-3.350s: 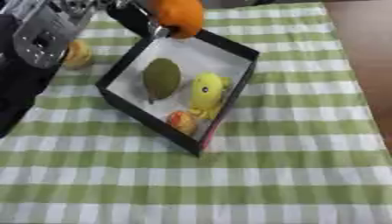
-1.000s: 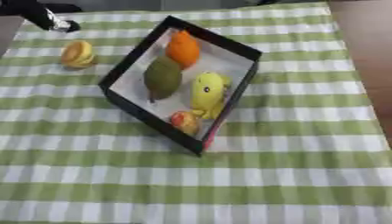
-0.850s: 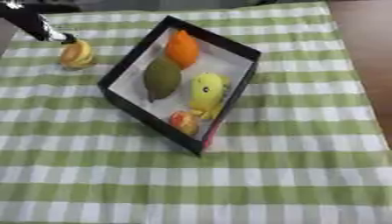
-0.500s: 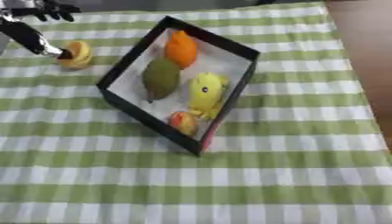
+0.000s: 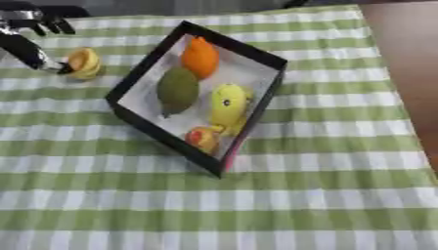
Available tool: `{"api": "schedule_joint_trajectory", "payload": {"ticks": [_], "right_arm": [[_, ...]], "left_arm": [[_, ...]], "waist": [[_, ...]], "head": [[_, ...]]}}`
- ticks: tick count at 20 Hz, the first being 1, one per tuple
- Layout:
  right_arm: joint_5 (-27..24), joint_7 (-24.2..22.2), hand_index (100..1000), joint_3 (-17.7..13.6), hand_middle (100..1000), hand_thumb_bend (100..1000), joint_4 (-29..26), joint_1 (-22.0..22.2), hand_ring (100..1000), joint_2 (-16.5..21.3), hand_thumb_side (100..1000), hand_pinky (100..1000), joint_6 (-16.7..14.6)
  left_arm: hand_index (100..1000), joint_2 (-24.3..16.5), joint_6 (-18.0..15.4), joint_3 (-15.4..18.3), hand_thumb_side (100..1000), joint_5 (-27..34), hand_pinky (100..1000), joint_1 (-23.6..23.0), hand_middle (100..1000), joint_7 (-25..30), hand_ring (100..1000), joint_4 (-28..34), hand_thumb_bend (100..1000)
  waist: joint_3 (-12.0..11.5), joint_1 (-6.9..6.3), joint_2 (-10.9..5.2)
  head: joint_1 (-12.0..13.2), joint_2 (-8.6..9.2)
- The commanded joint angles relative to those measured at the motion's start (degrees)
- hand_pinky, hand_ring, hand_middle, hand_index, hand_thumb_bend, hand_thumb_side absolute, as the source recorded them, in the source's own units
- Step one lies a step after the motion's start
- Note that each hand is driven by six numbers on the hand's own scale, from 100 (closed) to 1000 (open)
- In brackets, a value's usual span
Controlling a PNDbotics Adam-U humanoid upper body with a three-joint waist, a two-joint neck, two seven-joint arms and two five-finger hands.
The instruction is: Pick up objects on the table and place them in the box.
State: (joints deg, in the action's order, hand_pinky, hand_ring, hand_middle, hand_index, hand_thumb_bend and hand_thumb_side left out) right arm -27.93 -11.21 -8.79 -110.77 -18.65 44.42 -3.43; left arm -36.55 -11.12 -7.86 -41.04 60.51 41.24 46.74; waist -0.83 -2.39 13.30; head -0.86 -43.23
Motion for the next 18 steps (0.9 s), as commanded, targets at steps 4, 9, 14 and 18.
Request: {"api": "schedule_joint_trajectory", "payload": {"ticks": [4,9,14,18], "right_arm": [[0.62,-0.22,809,-0.82,649,100,-0.36,-0.59,774,0.97,418,1000,-0.37],[0.77,-0.28,810,-0.85,649,100,-0.33,-0.77,774,0.73,429,1000,-0.3],[0.75,-0.41,810,-0.81,650,100,-0.27,-1.09,774,0.43,437,1000,-0.08],[0.59,-0.44,810,-0.82,650,100,-0.36,-1.3,774,0.31,439,1000,-0.07]], "left_arm": [[895,-0.75,0.64,1.65,269,-1.78,887,1.26,864,-3.93,914,-1.61,432],[912,-0.05,1.14,2.04,323,-3.02,888,1.33,873,-5.4,920,-3.45,436],[920,0.55,1.22,2.76,323,-3.29,886,1.43,876,-6.24,919,-4.97,450],[913,0.97,0.84,2.88,295,-3.32,885,1.31,874,-5.98,918,-5.89,443]], "waist": [[0.27,1.16,0.19],[0.47,1.2,0.63],[0.92,1.23,0.95],[1.39,1.3,1.11]], "head": [[0.42,1.16],[0.52,1.32],[0.52,1.51],[0.47,1.48]]}}
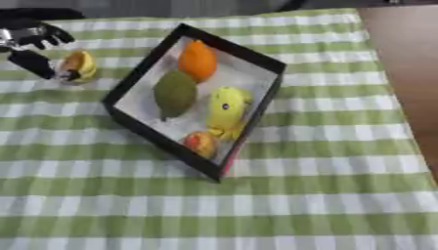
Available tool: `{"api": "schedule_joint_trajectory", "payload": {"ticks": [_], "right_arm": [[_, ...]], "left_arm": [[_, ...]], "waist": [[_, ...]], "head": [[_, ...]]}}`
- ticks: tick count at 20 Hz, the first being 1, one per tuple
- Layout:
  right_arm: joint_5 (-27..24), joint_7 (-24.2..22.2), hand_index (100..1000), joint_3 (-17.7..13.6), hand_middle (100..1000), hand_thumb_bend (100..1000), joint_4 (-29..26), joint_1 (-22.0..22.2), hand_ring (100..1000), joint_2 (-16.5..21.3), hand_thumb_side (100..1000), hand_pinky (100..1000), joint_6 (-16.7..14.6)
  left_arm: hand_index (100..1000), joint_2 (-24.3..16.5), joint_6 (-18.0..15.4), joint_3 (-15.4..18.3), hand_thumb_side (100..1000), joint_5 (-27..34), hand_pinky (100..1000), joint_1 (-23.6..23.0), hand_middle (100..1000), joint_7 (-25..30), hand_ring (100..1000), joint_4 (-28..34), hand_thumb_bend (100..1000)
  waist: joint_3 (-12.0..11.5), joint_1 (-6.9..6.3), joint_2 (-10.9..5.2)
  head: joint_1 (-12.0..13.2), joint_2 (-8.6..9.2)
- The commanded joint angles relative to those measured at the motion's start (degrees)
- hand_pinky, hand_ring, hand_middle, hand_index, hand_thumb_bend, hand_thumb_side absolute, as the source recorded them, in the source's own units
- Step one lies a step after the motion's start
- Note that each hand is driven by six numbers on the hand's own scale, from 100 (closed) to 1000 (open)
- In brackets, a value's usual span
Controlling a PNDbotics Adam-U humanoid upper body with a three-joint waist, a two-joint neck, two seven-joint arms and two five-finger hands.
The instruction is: Pick up objects on the table and place them in the box.
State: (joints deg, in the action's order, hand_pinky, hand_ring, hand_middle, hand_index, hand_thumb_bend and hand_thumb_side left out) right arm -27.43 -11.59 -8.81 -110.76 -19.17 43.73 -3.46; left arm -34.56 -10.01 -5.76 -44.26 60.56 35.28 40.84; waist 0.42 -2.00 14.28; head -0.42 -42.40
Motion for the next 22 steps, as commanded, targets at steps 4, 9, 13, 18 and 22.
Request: {"api": "schedule_joint_trajectory", "payload": {"ticks": [4,9,13,18,22], "right_arm": [[0.03,-0.14,811,-0.72,650,100,-0.39,-0.92,774,0.8,445,1000,0.05],[0.05,-0.18,811,-0.75,649,100,-0.41,-0.97,773,0.57,454,1000,0.03],[0.09,0.1,811,-0.87,647,100,-0.53,-1.08,772,0.35,441,1000,-0.2],[0.01,0.57,811,-0.82,644,100,-0.68,-1.08,769,0.19,442,1000,-0.44],[0.06,0.5,811,-0.72,645,100,-0.75,-1.0,770,0.12,450,1000,-0.44]], "left_arm": [[912,-0.85,-0.21,0.97,300,-0.72,882,1.21,872,0.53,916,-0.58,442],[881,-0.56,0.57,1.45,280,-2.32,871,1.01,848,-0.72,904,-1.41,401],[864,-0.4,0.96,1.52,229,-4.43,861,0.85,808,-2.66,875,-1.76,398],[837,-0.13,1.3,1.62,153,-6.06,842,0.8,783,-4.85,855,-2.32,337],[811,0.07,1.87,1.64,100,-7.2,813,0.75,757,-6.97,827,-2.5,259]], "waist": [[0.59,0.98,0.27],[1.12,1.13,0.55],[1.31,1.12,0.68],[1.57,1.17,0.82],[1.69,1.24,0.85]], "head": [[-0.2,0.28],[-0.26,0.08],[-0.13,0.0],[0.02,0.14],[0.09,0.25]]}}
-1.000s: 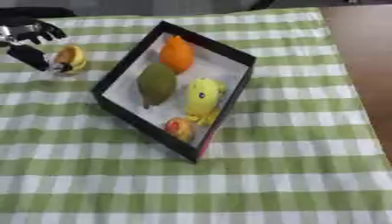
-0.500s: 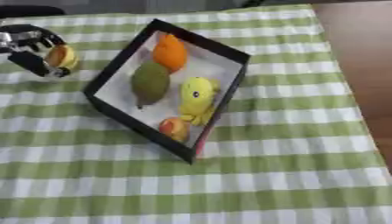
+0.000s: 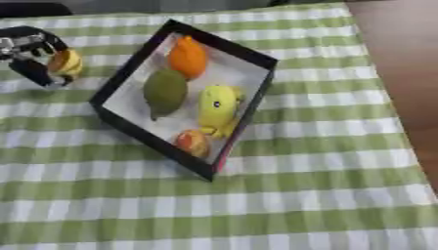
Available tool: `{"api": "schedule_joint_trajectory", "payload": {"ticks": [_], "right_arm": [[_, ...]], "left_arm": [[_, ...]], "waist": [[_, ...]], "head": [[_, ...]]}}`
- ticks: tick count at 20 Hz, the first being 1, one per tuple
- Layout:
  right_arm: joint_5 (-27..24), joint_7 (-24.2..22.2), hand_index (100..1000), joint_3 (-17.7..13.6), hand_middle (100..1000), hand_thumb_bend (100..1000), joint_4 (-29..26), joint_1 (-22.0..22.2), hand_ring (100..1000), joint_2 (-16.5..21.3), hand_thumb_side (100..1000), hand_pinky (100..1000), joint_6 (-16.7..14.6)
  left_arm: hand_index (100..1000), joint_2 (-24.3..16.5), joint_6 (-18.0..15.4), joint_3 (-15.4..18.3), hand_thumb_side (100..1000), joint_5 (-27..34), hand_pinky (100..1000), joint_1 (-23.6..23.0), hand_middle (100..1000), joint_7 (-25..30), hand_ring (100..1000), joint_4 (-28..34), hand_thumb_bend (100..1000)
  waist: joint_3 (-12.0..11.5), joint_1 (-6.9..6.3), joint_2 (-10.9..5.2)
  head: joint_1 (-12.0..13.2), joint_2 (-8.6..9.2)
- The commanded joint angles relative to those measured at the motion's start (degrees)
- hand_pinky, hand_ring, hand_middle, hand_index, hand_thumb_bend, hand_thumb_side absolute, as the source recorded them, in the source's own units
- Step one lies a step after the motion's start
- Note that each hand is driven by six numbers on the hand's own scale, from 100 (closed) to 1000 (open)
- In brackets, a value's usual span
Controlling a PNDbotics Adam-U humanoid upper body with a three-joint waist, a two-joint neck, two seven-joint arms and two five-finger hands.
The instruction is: Pick up objects on the table and place them in the box.
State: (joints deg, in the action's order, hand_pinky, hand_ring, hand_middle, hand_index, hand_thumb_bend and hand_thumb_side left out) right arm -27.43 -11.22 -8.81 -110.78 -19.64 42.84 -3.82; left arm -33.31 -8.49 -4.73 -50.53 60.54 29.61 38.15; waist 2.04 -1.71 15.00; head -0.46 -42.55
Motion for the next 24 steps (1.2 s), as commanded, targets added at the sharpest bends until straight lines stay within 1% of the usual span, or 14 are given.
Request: {"api": "schedule_joint_trajectory", "payload": {"ticks": [1,2,3,4,6,7,8,9,11,14,17,18,20,24], "right_arm": [[0.07,0.1,811,-0.72,645,100,-0.71,-0.54,770,0.94,454,1000,-0.06],[0.07,0.08,811,-0.73,645,100,-0.7,-0.54,770,0.89,454,1000,-0.05],[0.07,0.07,811,-0.74,645,100,-0.68,-0.51,770,0.86,456,1000,-0.03],[0.08,0.07,811,-0.76,645,100,-0.66,-0.47,770,0.85,457,1000,-0.03],[0.06,0.1,811,-0.81,644,100,-0.61,-0.43,769,0.79,461,1000,0.0],[0.04,0.1,811,-0.82,644,100,-0.61,-0.44,769,0.76,462,1000,0.01],[0.03,0.08,811,-0.81,644,100,-0.6,-0.44,769,0.74,464,1000,0.04],[0.03,0.06,811,-0.81,644,100,-0.59,-0.43,769,0.73,465,1000,0.06],[0.03,0.03,811,-0.81,644,100,-0.54,-0.36,769,0.76,470,1000,0.11],[-0.05,0.0,811,-0.83,645,100,-0.49,-0.24,769,0.89,469,1000,0.14],[-0.18,0.01,811,-0.88,645,100,-0.46,-0.1,769,1.11,464,1000,0.16],[-0.22,0.02,811,-0.9,645,100,-0.46,-0.07,769,1.22,460,1000,0.17],[-0.31,0.05,811,-0.93,645,100,-0.48,0.02,769,1.48,456,1000,0.17],[-0.33,0.15,811,-0.98,646,100,-0.41,0.32,769,1.99,456,1000,0.3]], "left_arm": [[795,-1.13,0.59,0.62,100,-1.25,795,0.76,741,-2.1,811,0.23,244],[792,-1.06,0.83,0.62,100,-1.56,793,0.72,738,-2.96,809,0.25,238],[768,-0.99,1.03,0.65,100,-1.75,770,0.7,714,-3.8,787,0.27,199],[761,-0.95,1.31,0.7,100,-1.89,764,0.68,707,-4.88,782,0.39,194],[719,-0.88,1.98,0.66,100,-2.4,728,0.65,658,-7.38,743,0.68,228],[695,-0.81,2.29,0.57,100,-2.82,713,0.63,628,-8.74,715,0.84,292],[679,-0.72,2.44,0.45,100,-3.26,705,0.57,612,-10.0,698,1.0,308],[649,-0.65,2.48,0.4,100,-3.56,691,0.52,585,-11.15,672,1.12,314],[596,-0.57,2.48,0.47,100,-3.54,674,0.41,541,-13.15,635,1.52,292],[547,-0.93,2.19,0.13,100,-3.03,663,0.5,504,-14.73,611,2.99,303],[529,-1.93,1.26,-1.11,100,-2.34,656,0.46,494,-14.73,605,6.96,337],[526,-2.46,0.66,-1.8,100,-1.91,656,0.44,493,-14.28,605,8.93,366],[516,-3.76,-0.5,-3.27,100,-0.8,655,0.36,489,-12.78,602,13.75,382],[502,-5.58,-1.34,-5.63,100,3.35,655,1.3,487,-9.37,598,24.61,408]], "waist": [[0.11,0.96,0.13],[0.15,0.97,0.13],[0.18,0.98,0.13],[0.21,0.98,0.12],[0.27,0.96,0.1],[0.31,0.95,0.08],[0.35,0.95,0.06],[0.37,0.95,0.04],[0.36,0.94,-0.07],[0.24,0.82,-0.35],[0.0,0.55,-0.73],[-0.08,0.41,-0.9],[-0.22,0.15,-1.17],[-0.62,-0.39,-1.72]], "head": [[0.13,0.46],[0.14,0.51],[0.14,0.51],[0.15,0.48],[0.15,0.46],[0.16,0.47],[0.14,0.48],[0.14,0.47],[0.14,0.33],[0.07,0.06],[-0.08,-0.33],[-0.15,-0.44],[-0.34,-0.59],[-0.59,-0.95]]}}
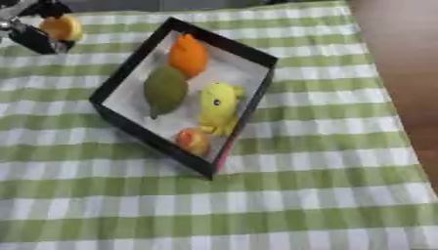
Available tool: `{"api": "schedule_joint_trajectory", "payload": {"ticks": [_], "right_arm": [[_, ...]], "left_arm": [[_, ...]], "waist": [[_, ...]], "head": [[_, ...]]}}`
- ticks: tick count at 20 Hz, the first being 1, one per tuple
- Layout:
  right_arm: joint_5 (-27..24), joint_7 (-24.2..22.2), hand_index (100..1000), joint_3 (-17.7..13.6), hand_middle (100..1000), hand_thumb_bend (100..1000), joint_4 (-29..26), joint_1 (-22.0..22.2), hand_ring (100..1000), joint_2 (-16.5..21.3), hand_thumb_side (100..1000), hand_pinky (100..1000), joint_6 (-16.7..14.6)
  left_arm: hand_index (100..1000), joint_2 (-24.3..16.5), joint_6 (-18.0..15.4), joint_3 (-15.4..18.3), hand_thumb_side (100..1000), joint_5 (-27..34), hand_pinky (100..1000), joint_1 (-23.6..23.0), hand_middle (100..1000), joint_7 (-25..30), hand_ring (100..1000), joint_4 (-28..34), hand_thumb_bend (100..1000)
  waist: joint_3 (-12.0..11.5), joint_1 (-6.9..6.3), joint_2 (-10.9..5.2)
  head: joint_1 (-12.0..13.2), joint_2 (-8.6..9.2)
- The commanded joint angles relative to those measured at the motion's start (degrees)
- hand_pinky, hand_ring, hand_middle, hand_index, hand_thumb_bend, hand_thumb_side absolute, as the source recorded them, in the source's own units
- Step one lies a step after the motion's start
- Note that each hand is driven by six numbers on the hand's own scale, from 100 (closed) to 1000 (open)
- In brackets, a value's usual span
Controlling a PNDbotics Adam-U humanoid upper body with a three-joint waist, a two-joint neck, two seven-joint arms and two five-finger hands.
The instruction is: Pick up objects on the table and place them in the box.
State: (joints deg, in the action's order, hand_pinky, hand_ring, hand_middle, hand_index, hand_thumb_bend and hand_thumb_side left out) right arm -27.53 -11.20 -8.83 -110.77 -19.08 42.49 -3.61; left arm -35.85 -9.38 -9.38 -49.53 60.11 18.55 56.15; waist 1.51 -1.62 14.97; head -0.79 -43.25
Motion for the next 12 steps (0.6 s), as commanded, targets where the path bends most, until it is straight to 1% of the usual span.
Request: {"api": "schedule_joint_trajectory", "payload": {"ticks": [1,6,12], "right_arm": [[-0.23,0.18,811,-0.98,646,100,-0.4,-0.17,769,2.47,453,1000,0.16],[-0.49,0.17,812,-0.82,647,100,-0.49,-0.2,770,2.94,444,1000,0.33],[-0.75,0.01,812,-0.59,648,100,-0.47,-0.42,770,3.22,437,1000,0.37]], "left_arm": [[502,-3.22,-0.44,-1.66,100,3.76,656,2.18,488,2.64,598,9.55,415],[510,-2.7,-0.73,-6.24,100,9.37,661,4.27,496,7.92,609,21.78,457],[511,-0.36,-0.47,-11.66,100,15.61,660,7.02,497,13.3,609,32.25,457]], "waist": [[-0.23,-0.63,-1.84],[-0.63,-1.17,-2.51],[-0.75,-1.29,-2.97]], "head": [[-0.32,-0.32],[-0.47,-0.44],[-0.71,-0.3]]}}
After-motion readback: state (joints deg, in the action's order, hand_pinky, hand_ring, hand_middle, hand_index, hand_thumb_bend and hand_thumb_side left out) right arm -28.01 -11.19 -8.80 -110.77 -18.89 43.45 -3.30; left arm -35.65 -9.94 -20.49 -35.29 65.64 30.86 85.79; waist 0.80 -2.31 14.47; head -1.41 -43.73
